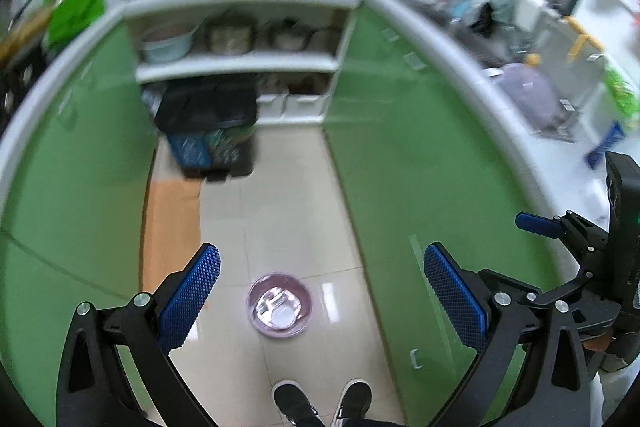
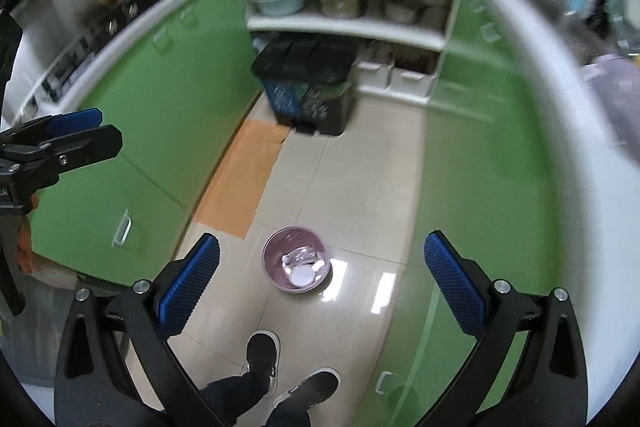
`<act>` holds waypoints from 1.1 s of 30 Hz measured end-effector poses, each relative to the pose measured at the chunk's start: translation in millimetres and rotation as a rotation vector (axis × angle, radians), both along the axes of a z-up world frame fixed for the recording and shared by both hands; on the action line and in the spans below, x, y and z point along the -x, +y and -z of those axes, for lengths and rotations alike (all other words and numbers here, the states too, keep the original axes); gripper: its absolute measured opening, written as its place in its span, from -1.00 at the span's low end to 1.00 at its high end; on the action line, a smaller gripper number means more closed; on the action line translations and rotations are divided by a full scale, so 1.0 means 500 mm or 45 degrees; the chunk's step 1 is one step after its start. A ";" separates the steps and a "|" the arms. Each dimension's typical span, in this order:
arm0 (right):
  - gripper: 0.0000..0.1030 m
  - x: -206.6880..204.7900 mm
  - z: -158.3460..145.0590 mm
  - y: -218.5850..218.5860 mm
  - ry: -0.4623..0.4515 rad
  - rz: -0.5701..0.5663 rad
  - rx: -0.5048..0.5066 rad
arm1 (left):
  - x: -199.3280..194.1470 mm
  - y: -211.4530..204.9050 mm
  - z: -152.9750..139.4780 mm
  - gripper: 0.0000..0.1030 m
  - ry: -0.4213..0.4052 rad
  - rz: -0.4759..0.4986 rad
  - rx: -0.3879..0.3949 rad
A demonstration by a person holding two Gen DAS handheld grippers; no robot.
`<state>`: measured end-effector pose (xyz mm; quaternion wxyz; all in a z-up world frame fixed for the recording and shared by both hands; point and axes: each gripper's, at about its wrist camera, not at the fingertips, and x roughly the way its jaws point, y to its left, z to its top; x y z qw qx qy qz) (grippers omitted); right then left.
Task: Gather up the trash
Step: 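Return both tools to the counter and grasp the white tissue with the left tool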
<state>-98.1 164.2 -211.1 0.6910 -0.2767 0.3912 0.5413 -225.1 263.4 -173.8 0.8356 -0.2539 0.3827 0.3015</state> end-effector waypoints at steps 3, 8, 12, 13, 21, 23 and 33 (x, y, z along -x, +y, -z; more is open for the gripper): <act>0.94 -0.030 -0.110 -0.078 -0.026 0.098 -0.057 | -0.047 -0.042 -0.095 0.90 -0.028 0.079 -0.045; 0.94 -0.095 -0.224 -0.216 -0.075 0.315 -0.121 | -0.153 -0.112 -0.189 0.90 -0.074 0.268 -0.072; 0.94 -0.144 -0.274 -0.331 -0.116 0.492 -0.149 | -0.250 -0.181 -0.226 0.90 -0.107 0.439 -0.079; 0.94 -0.159 -0.285 -0.370 -0.126 0.557 -0.154 | -0.268 -0.200 -0.235 0.90 -0.114 0.478 -0.081; 0.94 -0.226 -0.313 -0.612 -0.172 0.963 -0.171 | -0.423 -0.363 -0.260 0.90 -0.120 0.860 -0.090; 0.94 -0.235 -0.309 -0.668 -0.176 1.042 -0.172 | -0.451 -0.408 -0.261 0.90 -0.115 0.940 -0.092; 0.94 -0.276 -0.291 -0.807 -0.142 1.238 -0.155 | -0.538 -0.568 -0.211 0.90 -0.036 1.174 -0.097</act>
